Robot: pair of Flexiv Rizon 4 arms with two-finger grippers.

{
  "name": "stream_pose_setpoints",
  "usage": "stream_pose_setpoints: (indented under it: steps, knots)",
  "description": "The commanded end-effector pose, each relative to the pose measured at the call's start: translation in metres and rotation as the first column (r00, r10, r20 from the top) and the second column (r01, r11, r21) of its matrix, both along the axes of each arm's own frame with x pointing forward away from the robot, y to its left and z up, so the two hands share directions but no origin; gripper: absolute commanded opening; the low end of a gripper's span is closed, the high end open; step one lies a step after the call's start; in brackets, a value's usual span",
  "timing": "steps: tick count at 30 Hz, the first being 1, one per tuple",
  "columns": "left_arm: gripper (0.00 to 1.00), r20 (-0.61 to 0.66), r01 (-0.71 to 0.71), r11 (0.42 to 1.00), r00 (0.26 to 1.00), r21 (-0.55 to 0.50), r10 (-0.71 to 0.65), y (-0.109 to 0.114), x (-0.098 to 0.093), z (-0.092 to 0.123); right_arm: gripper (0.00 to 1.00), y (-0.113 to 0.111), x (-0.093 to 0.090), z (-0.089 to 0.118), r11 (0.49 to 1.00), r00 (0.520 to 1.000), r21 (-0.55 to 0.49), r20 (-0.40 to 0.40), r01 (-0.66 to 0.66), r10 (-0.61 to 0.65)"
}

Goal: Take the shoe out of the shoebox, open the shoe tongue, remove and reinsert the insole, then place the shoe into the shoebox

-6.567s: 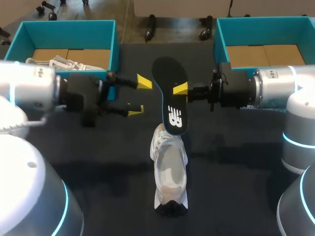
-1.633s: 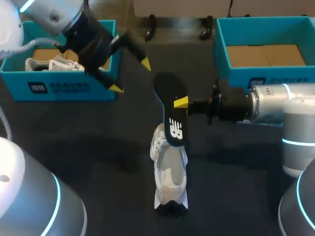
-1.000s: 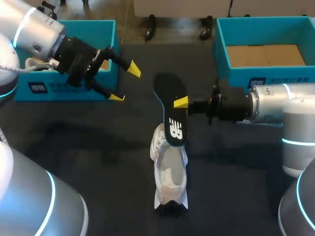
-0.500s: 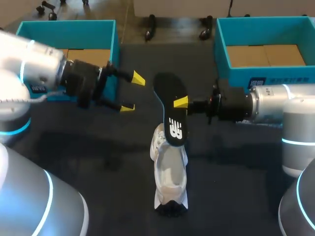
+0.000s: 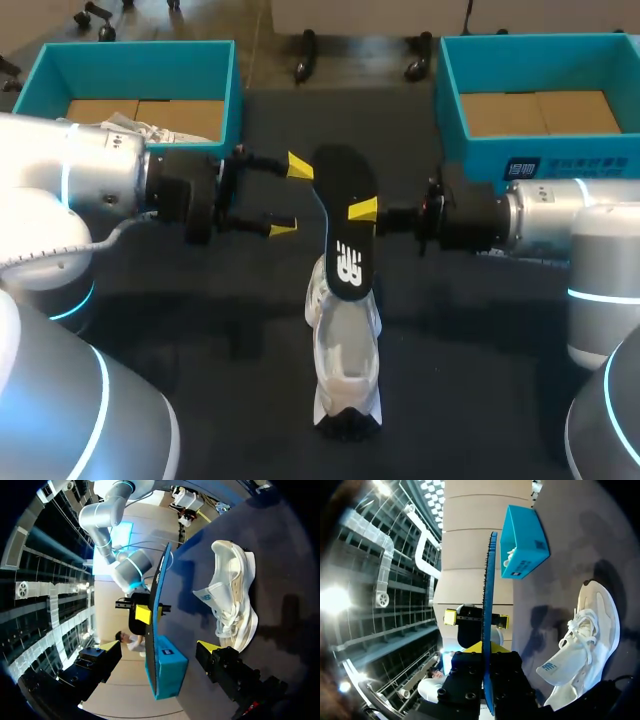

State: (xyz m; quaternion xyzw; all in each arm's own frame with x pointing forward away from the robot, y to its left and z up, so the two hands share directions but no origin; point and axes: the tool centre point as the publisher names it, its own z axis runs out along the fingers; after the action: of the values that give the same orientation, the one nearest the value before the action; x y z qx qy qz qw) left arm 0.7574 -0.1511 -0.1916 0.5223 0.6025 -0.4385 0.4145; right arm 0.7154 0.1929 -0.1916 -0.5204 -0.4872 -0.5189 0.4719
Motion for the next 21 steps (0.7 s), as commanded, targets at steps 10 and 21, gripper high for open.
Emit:
stream_pose_setpoints:
  steps: [10, 21]
  knots:
    - [1.0, -0.012, -0.001, 0.996, 1.0, -0.089, 0.0, -0.021, 0.003, -0.011, 0.0, 0.001, -0.003, 0.0, 1.0, 1.0, -0.002, 0.001, 0.004, -0.004]
    - [0.51, -0.009, -0.068, 0.981, 0.998, -0.184, 0.068, -0.038, 0.003, -0.01, 0.0, 0.001, -0.003, 0.0, 1.0, 1.0, -0.002, 0.001, 0.004, -0.004]
